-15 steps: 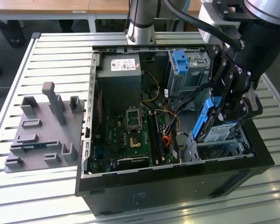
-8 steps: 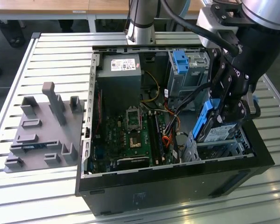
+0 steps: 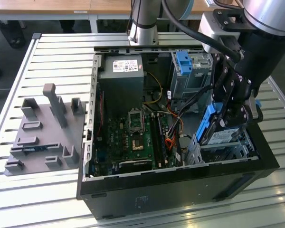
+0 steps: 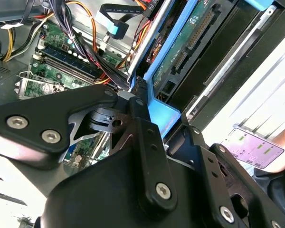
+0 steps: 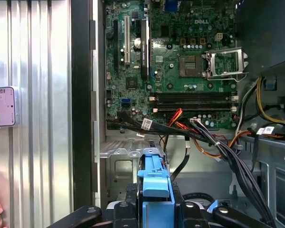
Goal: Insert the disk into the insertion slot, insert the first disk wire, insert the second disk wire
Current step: 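Insert the disk into the insertion slot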
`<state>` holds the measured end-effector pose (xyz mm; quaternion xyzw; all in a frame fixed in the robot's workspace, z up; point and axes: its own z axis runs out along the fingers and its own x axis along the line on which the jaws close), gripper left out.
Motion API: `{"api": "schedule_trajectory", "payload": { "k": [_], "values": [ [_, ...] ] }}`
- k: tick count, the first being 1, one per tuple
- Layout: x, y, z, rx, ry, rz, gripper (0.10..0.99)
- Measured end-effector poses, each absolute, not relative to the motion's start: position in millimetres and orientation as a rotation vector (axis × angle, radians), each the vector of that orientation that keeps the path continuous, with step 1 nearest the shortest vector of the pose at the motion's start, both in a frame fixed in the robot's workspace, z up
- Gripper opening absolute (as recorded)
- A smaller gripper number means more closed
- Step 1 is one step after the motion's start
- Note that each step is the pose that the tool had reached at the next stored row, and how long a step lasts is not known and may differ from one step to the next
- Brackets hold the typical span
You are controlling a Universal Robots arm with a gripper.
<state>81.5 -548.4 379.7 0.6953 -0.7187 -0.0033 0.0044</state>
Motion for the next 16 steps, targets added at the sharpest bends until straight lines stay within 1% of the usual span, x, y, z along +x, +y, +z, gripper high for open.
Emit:
{"api": "schedule_trajectory", "payload": {
  "k": [16],
  "values": [
    [81.5,-548.4,368.7,2.178,-2.251,-0.01,0.365]
  ]
}}
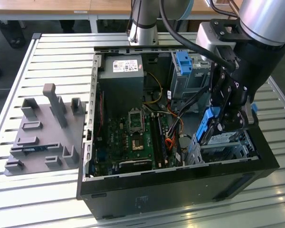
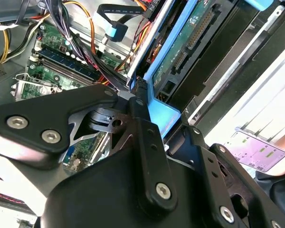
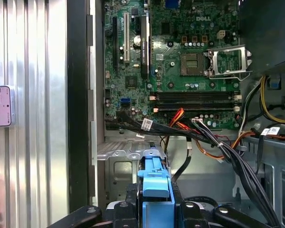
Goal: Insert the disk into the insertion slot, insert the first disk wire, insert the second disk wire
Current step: 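Insert the disk into the insertion slot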
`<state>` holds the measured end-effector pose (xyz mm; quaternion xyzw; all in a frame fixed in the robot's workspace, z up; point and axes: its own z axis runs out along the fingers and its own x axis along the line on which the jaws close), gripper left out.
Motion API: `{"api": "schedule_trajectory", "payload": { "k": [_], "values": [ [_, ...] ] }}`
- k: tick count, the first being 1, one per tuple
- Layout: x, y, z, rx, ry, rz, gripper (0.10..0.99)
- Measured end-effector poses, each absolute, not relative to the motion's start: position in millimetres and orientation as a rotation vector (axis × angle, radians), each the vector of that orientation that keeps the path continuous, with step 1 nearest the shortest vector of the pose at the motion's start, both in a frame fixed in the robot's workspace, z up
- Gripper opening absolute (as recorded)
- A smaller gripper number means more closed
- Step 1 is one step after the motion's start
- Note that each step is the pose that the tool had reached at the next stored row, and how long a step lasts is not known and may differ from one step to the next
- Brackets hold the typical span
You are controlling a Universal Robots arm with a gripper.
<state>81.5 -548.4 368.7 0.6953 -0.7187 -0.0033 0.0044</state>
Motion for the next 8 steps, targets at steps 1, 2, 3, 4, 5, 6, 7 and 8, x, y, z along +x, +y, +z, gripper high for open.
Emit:
{"api": "schedule_trajectory", "payload": {
  "k": [1,2,3,4,5,6,7,8],
  "values": [
    [81.5,-548.4,368.0,2.178,-2.251,-0.01,0.365],
    [81.5,-548.4,367.3,2.178,-2.251,-0.01,0.365],
    [81.5,-548.4,366.6,2.178,-2.251,-0.01,0.365],
    [81.5,-548.4,366.0,2.178,-2.251,-0.01,0.365],
    [81.5,-548.4,365.4,2.178,-2.251,-0.01,0.365],
    [81.6,-548.4,364.8,2.178,-2.251,-0.01,0.365],
    [81.5,-548.4,364.4,2.178,-2.251,-0.01,0.376],
    [81.5,-548.4,364.0,2.178,-2.251,-0.01,0.376]
  ]
}}
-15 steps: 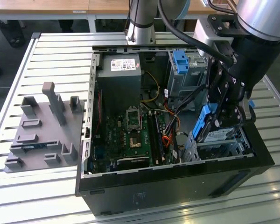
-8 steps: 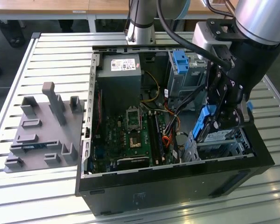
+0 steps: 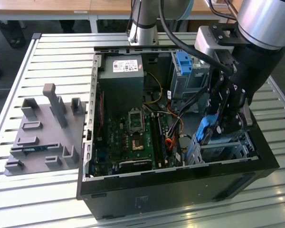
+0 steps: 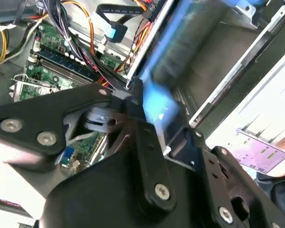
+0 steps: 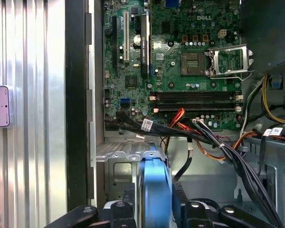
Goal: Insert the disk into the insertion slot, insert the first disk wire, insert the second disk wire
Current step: 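Insert the disk into the insertion slot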
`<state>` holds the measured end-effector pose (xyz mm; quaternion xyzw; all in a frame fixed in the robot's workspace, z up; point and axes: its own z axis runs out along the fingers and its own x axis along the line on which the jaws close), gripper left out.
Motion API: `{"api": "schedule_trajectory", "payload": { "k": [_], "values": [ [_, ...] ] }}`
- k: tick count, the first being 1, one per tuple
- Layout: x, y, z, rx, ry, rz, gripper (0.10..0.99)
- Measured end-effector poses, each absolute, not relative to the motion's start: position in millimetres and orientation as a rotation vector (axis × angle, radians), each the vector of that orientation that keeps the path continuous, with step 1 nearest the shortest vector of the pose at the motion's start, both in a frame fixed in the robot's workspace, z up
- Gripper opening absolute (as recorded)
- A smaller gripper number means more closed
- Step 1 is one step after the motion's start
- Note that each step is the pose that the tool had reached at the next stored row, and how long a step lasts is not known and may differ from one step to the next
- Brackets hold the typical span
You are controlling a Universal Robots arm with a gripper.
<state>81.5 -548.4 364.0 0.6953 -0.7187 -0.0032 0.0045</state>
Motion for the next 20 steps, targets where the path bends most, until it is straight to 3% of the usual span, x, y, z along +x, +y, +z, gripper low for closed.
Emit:
{"api": "schedule_trajectory", "payload": {
  "k": [1,6,9,14,20],
  "values": [
    [81.6,-548.4,363.5,2.178,-2.251,-0.01,0.439],
    [81.5,-548.4,362.0,2.178,-2.251,-0.01,0.439],
    [81.5,-548.4,360.5,2.178,-2.251,-0.01,0.361],
    [81.5,-548.4,356.3,2.18,-2.25,-0.01,0.125],
    [81.6,-548.4,353.5,2.18,-2.25,-0.01,0.106]
  ]
}}
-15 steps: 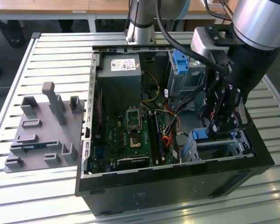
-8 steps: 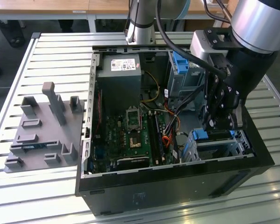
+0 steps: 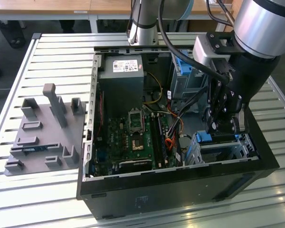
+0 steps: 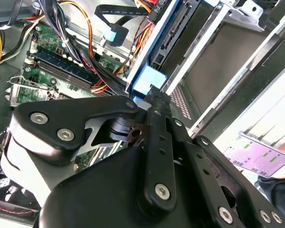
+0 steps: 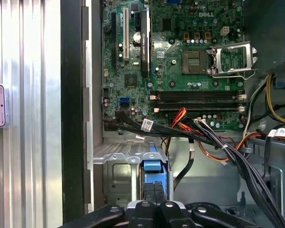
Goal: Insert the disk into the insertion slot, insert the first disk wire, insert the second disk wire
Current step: 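Insert the disk into the insertion slot, then insert the first disk wire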
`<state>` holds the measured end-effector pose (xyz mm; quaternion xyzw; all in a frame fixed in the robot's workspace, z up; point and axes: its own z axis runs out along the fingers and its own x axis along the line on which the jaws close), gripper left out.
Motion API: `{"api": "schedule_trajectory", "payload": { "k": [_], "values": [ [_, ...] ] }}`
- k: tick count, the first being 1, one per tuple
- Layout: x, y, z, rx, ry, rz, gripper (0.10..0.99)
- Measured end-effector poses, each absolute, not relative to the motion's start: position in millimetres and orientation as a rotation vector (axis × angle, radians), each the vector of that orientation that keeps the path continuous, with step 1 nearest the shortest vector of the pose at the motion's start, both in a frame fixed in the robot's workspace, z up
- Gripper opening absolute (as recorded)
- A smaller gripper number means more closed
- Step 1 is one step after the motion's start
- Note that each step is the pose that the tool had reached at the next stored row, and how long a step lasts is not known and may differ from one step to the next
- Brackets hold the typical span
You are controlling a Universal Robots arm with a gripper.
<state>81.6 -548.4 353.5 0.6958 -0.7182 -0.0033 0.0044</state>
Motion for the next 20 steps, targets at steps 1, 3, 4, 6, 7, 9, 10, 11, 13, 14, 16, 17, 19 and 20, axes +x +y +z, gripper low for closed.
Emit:
{"api": "schedule_trajectory", "payload": {
  "k": [1,3,4,6,7,9,10,11,13,14,16,17,19,20],
  "values": [
    [81.7,-548.4,353.3,2.18,-2.25,-0.01,0.106],
    [82.4,-548.4,353.0,2.18,-2.25,-0.01,0.106],
    [82.8,-548.4,352.9,2.18,-2.25,-0.01,0.106],
    [83.4,-548.4,352.8,2.18,-2.25,-0.01,0.106],
    [83.6,-548.4,352.7,2.18,-2.25,-0.01,0.106],
    [84.3,-548.4,352.6,2.18,-2.25,-0.01,0.106],
    [84.8,-548.4,352.6,2.18,-2.25,-0.01,0.106],
    [85.5,-548.4,352.6,2.18,-2.25,-0.01,0.106],
    [87.3,-548.4,352.6,2.18,-2.25,-0.01,0.106],
    [88.5,-548.4,352.6,2.18,-2.25,-0.01,0.106],
    [91.8,-548.4,352.6,2.18,-2.25,-0.01,0.106],
    [93.5,-548.3,352.6,2.18,-2.25,-0.01,0.106],
    [96.6,-548.3,352.6,2.18,-2.25,-0.01,0.106],
    [98.2,-548.3,352.6,2.18,-2.25,-0.01,0.106]
  ]
}}
